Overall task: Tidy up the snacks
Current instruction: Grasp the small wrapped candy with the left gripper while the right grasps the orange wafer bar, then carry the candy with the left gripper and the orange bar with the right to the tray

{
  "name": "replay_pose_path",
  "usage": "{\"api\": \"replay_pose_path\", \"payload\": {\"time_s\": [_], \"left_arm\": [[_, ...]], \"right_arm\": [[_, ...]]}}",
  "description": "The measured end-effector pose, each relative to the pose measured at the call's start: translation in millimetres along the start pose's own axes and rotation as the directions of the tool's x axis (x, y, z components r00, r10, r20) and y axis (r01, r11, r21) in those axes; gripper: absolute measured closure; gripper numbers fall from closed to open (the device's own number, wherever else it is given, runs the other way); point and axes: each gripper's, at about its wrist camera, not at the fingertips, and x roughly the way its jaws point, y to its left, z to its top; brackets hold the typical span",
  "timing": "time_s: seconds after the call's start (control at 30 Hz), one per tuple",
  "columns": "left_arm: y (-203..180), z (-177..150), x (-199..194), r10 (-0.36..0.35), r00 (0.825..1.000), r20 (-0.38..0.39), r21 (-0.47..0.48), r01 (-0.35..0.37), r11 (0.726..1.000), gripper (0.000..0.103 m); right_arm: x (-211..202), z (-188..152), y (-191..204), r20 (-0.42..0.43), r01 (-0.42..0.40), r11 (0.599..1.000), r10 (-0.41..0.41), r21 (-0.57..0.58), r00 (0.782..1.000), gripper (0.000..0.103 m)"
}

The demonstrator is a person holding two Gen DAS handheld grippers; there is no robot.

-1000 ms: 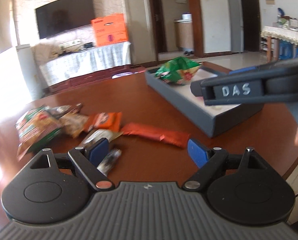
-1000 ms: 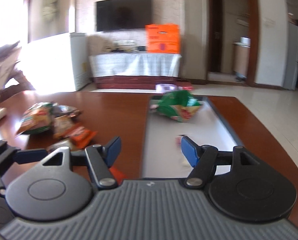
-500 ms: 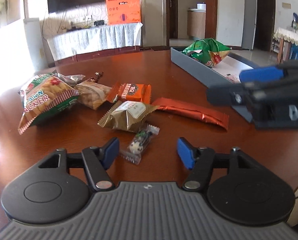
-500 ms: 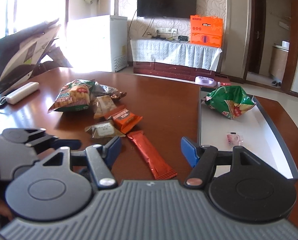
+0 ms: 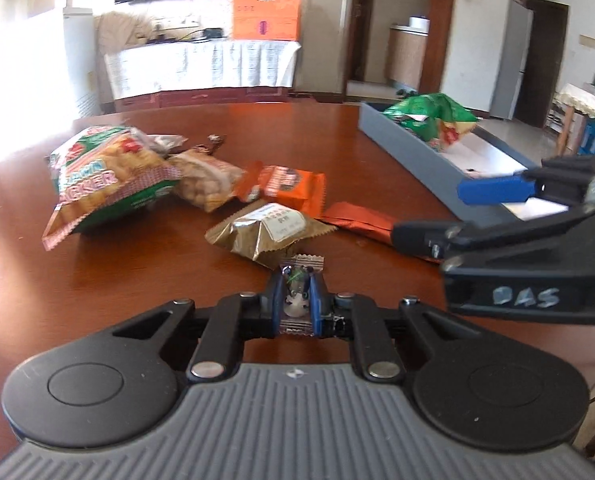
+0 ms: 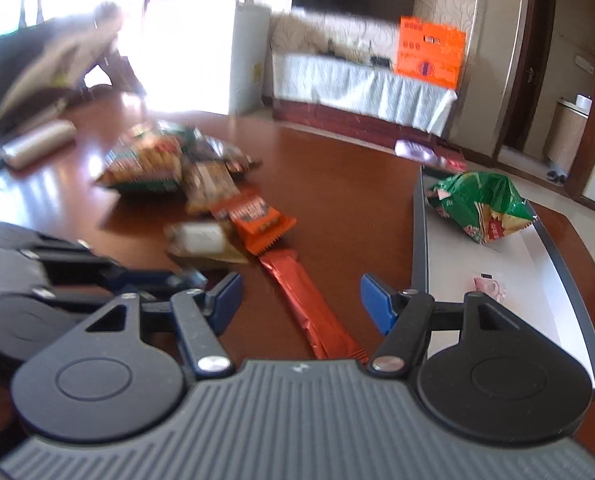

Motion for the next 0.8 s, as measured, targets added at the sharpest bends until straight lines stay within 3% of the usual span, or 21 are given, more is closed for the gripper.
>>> {"api": "replay_pose_path", "payload": {"time_s": [0.17,0.23,0.33,0.67,0.73,0.8], "left_arm": [[6.8,1.5,1.0,0.015,1.000,-0.004,-0.011,-0.015,1.000,0.086],[7.8,0.9,1.7,0.015,1.000,-0.002,-0.006,-0.015,1.000,0.086],[7.7,-0.1,3.9,0.021,1.000,0.002,0.003,-0.021,1.000,0.086],[4.8,-6.2,2.8,0.051,0.999,0.012,0.014,-0.052,0.999,0.085],[4.4,-6.4,3.1,0.057,0.998,0.015,0.015,-0.058,0.998,0.085],[5.5,-6.4,4.0,0.060,0.998,0.019,0.020,-0.060,0.998,0.085]], "right_arm": [[31.5,0.9,-5.3,-0.140,-0.005,0.999,0.012,0.052,0.990,0.054],[33.7,1.1,-9.0,-0.145,-0.031,0.995,0.045,0.098,0.988,0.064],[31.0,-0.5,0.8,-0.141,-0.043,0.997,0.052,0.066,0.989,0.077],[9.2,-8.4,23.7,-0.139,-0.047,0.998,0.054,0.051,0.989,0.077],[11.6,-6.9,24.1,-0.134,-0.039,0.998,0.045,0.053,0.990,0.067],[16.9,-3.7,24.7,-0.132,-0.028,0.999,0.034,0.047,0.991,0.067]]}}
